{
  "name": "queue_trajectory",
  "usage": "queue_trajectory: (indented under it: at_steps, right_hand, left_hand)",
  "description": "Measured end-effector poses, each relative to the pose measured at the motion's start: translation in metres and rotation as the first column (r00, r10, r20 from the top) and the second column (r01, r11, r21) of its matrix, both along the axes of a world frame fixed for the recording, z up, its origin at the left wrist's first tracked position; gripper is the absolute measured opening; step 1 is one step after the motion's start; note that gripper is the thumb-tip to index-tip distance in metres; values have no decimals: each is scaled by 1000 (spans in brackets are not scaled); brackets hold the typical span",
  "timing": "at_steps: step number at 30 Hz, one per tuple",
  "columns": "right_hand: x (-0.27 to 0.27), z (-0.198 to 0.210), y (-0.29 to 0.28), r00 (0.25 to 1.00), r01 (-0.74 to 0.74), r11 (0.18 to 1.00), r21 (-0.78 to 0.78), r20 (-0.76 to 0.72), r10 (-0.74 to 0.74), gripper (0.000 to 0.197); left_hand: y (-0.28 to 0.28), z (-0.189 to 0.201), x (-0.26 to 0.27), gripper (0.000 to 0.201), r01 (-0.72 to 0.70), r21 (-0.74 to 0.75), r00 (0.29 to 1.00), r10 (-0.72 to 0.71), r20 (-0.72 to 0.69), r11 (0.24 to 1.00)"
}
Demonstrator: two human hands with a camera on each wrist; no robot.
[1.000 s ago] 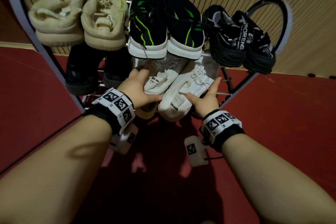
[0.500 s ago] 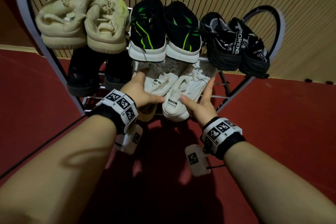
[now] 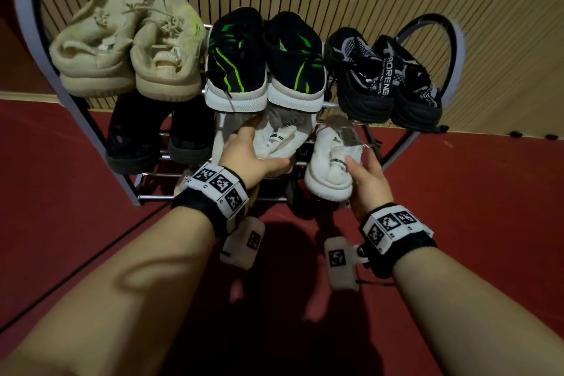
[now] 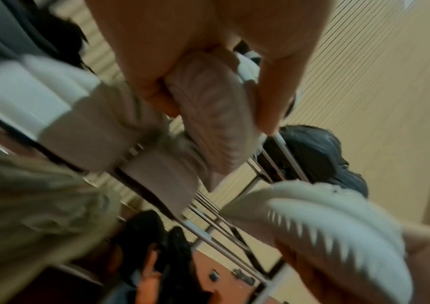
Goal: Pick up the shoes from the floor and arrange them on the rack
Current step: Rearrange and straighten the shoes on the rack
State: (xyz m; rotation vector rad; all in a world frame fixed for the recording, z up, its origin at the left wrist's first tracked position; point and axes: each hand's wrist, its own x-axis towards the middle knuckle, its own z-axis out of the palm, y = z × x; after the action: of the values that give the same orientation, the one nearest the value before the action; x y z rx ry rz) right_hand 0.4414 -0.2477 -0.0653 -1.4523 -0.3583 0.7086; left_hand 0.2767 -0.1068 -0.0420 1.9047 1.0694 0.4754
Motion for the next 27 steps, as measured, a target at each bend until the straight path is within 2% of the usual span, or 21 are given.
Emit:
queue_trajectory:
  at_steps: [2, 5, 6, 10, 12, 18, 20, 22, 25, 27]
  right_hand:
    - [14, -2, -11, 998, 53, 999, 7, -41, -52, 53]
    - [32, -4, -30, 992, 106, 994, 0, -75, -105, 49]
    - [37, -4, -36, 992, 97, 995, -2, -81, -97, 50]
    - [46, -9, -50, 995, 64, 998, -13, -76, -65, 52]
    - [48, -12, -52, 995, 55, 998, -18, -81, -56, 53]
    - [48, -10, -47, 989, -19, 999, 47, -146, 26, 50]
    - [46, -10, -37, 988, -50, 998, 44, -145, 56, 50]
    - [47, -12, -25, 991, -33, 999, 22, -130, 35, 51]
    - [54, -15, -15, 986, 116, 991, -59, -111, -122, 48]
    - [59, -16, -16, 983, 175, 973, -149, -27, -181, 45]
  left_hand:
    - [-6, -2, 10, 80, -20, -25, 999, 21, 29, 999]
    - [-15, -4, 27, 108, -19, -50, 996, 24, 86, 999]
    - [-19, -5, 34, 112, -14, -45, 997, 17, 75, 999]
    - [-37, -13, 61, 95, 64, 8, 998, -64, -18, 998]
    - [-46, -22, 73, 89, 56, 46, 998, -54, -35, 997]
    - [-55, -28, 78, 93, -8, 157, 992, 27, -123, 988]
    - [-52, -27, 74, 97, 52, 191, 983, -16, -183, 980]
    - [-42, -25, 70, 102, 175, 187, 947, -113, -300, 967]
    - [-28, -21, 63, 99, 314, 200, 880, -205, -429, 928]
    - [-27, -23, 61, 93, 395, 252, 833, -228, -505, 883]
